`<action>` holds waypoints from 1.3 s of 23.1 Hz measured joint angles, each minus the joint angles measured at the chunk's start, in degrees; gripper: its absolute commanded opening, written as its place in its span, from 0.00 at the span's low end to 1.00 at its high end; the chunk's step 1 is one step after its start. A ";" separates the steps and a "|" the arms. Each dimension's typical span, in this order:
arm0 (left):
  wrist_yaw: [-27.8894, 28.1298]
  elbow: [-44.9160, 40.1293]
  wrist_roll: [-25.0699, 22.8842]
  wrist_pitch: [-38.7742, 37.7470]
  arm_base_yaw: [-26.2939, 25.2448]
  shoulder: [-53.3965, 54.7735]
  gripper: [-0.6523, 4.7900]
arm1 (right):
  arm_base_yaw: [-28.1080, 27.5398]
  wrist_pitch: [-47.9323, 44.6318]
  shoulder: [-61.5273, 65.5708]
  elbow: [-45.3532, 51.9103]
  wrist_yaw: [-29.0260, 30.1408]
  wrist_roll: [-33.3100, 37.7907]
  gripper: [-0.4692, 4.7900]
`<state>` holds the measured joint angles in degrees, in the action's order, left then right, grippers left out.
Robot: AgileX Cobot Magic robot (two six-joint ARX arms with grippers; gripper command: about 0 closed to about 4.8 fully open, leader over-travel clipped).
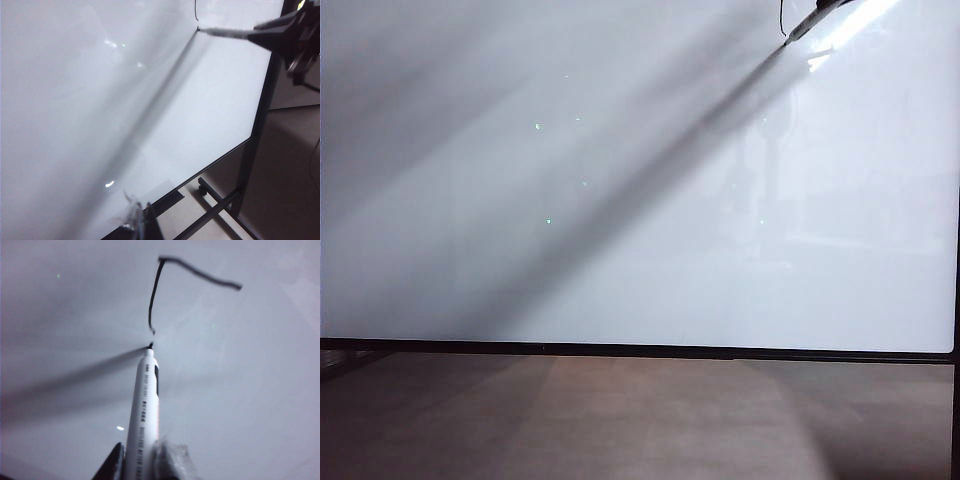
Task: Reach to the right to find the marker pen, pick it up, and write the number 0 on the whiteboard.
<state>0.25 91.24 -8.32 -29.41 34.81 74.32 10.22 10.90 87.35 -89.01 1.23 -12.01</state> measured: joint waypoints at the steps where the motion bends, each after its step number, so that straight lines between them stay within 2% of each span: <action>1: 0.00 0.00 0.00 0.00 0.00 0.00 0.11 | 0.00 0.26 0.24 0.09 0.00 -0.02 0.08; 30: 0.04 0.00 0.00 -1.27 0.00 0.00 0.11 | 0.15 -3.56 -2.03 -0.04 0.28 -0.02 0.08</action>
<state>0.30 91.24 -8.32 -30.68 34.81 74.32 10.37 7.33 85.32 -89.06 1.52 -12.03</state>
